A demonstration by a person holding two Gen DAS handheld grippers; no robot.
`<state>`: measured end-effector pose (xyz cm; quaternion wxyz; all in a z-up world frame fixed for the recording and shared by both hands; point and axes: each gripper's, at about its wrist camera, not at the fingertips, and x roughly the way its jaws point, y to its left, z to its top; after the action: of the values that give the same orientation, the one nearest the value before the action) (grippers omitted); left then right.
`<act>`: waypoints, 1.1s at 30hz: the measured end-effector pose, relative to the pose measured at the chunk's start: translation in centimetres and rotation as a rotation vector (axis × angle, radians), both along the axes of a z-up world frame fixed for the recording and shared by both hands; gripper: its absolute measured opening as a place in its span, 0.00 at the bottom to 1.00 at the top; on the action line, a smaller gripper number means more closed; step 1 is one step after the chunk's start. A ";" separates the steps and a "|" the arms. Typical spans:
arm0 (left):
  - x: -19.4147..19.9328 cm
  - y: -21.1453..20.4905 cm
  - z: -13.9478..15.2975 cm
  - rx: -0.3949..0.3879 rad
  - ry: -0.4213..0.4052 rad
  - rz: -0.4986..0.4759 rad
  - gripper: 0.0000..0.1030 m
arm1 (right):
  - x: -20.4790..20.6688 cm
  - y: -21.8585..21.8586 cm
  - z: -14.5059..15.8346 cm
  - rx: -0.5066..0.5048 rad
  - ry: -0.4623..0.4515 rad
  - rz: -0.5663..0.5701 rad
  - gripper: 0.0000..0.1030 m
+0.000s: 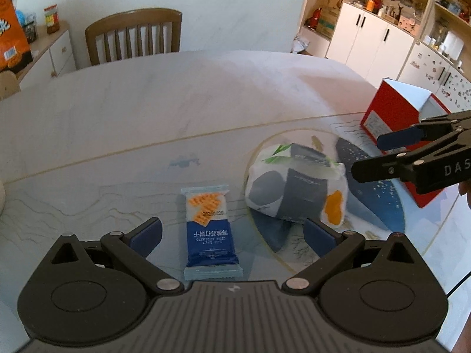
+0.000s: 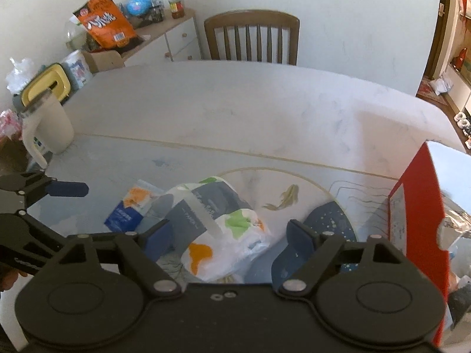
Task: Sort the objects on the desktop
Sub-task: 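Grasp the blue biscuit packet with left tool while right tool grasps white bag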
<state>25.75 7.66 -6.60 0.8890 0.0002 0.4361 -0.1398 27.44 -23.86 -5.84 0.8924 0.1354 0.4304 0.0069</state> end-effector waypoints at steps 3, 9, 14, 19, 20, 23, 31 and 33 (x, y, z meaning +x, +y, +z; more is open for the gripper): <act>0.4 0.2 -0.9 0.005 0.014 0.003 1.00 | 0.8 -0.2 -0.9 0.012 0.022 -0.003 0.81; 1.1 0.1 -2.1 0.013 0.017 0.007 1.00 | 2.0 -0.5 -2.1 0.010 0.058 -0.007 0.75; 1.4 -0.1 -2.6 0.021 0.016 0.003 1.00 | 2.6 -0.5 -2.7 0.004 0.073 0.001 0.74; 1.7 -0.2 -3.1 0.023 0.016 0.003 1.00 | 3.3 -0.5 -3.2 -0.007 0.090 0.006 0.71; 1.8 -0.3 -3.1 0.022 0.015 0.003 1.00 | 3.4 -0.5 -3.3 -0.005 0.091 0.007 0.70; 2.0 -0.4 -3.5 0.032 0.014 0.007 0.99 | 3.7 -0.5 -3.6 -0.005 0.098 0.010 0.68; 2.1 -0.3 -3.9 0.027 0.017 0.008 0.94 | 4.0 -0.5 -4.0 0.007 0.111 0.018 0.54; 2.2 -0.3 -4.0 0.021 0.027 0.011 0.90 | 4.0 -0.4 -4.1 0.006 0.116 0.021 0.50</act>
<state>27.91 7.32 -10.60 0.8836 0.0054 0.4496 -0.1303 31.46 -24.30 -9.99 0.8654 0.1338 0.4828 0.0100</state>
